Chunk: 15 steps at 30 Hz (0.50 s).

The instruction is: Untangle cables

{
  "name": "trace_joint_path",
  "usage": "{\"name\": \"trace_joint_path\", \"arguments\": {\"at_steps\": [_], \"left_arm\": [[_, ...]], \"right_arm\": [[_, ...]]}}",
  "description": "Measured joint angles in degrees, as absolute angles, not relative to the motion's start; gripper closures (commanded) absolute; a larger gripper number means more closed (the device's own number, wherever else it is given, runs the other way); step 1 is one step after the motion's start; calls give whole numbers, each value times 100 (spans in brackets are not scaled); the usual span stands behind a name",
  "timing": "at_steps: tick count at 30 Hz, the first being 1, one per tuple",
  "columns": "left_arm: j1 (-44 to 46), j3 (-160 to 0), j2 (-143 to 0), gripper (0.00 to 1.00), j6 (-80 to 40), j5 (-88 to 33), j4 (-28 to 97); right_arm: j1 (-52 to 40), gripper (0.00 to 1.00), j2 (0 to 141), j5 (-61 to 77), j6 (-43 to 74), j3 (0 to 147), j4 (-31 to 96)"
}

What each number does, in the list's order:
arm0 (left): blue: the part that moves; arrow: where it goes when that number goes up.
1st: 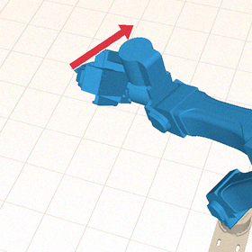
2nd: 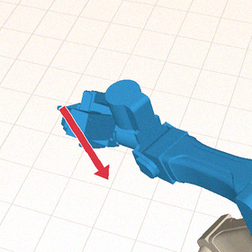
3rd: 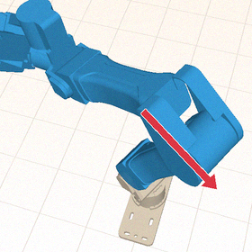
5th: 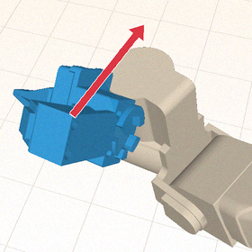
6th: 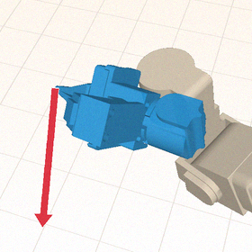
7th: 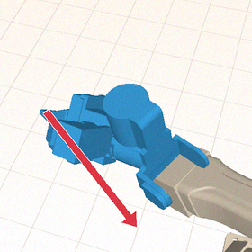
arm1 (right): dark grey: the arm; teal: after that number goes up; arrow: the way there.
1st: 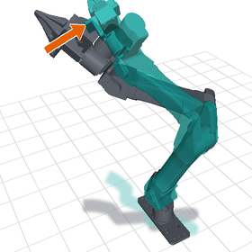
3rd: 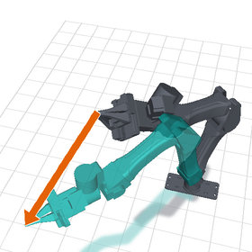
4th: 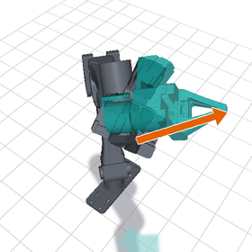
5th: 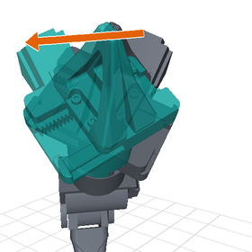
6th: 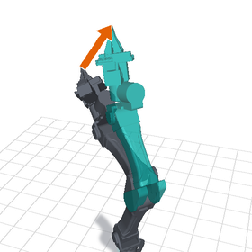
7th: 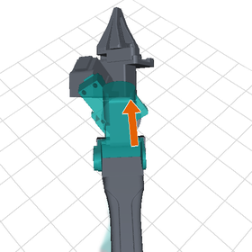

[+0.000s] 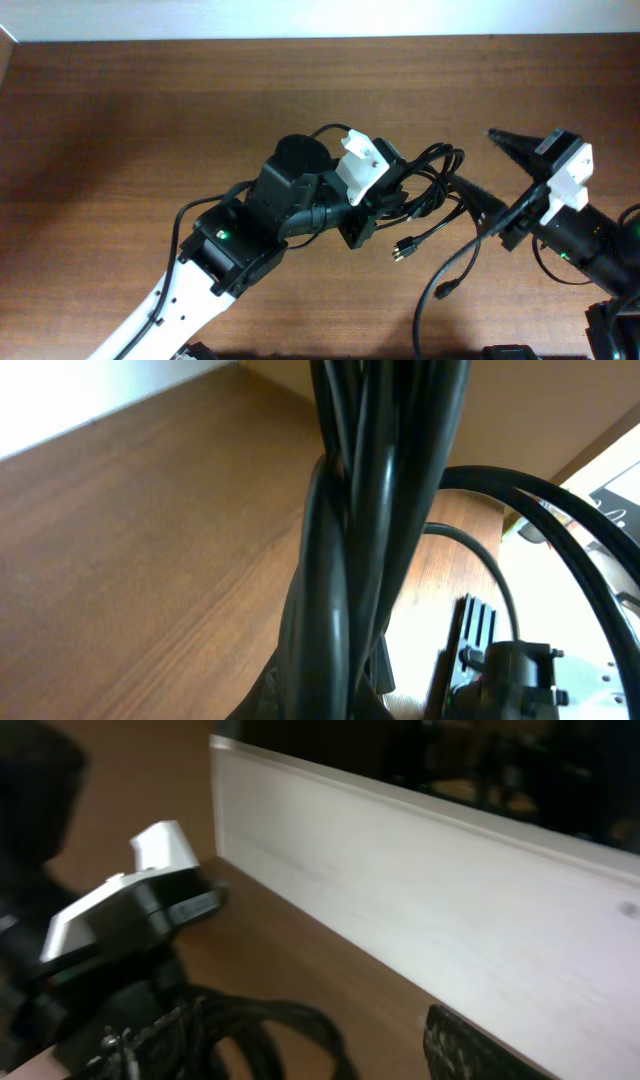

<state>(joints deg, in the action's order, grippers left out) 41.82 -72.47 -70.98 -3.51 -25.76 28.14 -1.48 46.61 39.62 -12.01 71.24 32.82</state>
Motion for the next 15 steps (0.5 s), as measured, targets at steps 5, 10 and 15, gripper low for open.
{"name": "trace_joint_path", "arguments": {"at_steps": [5,10,15], "left_arm": [[3822,-7220,-7113,100,-421,-2668,2801],[3144,-7220,-7109,100,-270,-4816,2497],[2941,-7220,-7109,100,-108,-5623,2506]], "right_arm": [[-152,21,4696,1485,-1201,7157,4198],[-152,21,5085,1680,-1376,7157,4401],[-152,21,5203,3332,-1778,7157,4530]]}}
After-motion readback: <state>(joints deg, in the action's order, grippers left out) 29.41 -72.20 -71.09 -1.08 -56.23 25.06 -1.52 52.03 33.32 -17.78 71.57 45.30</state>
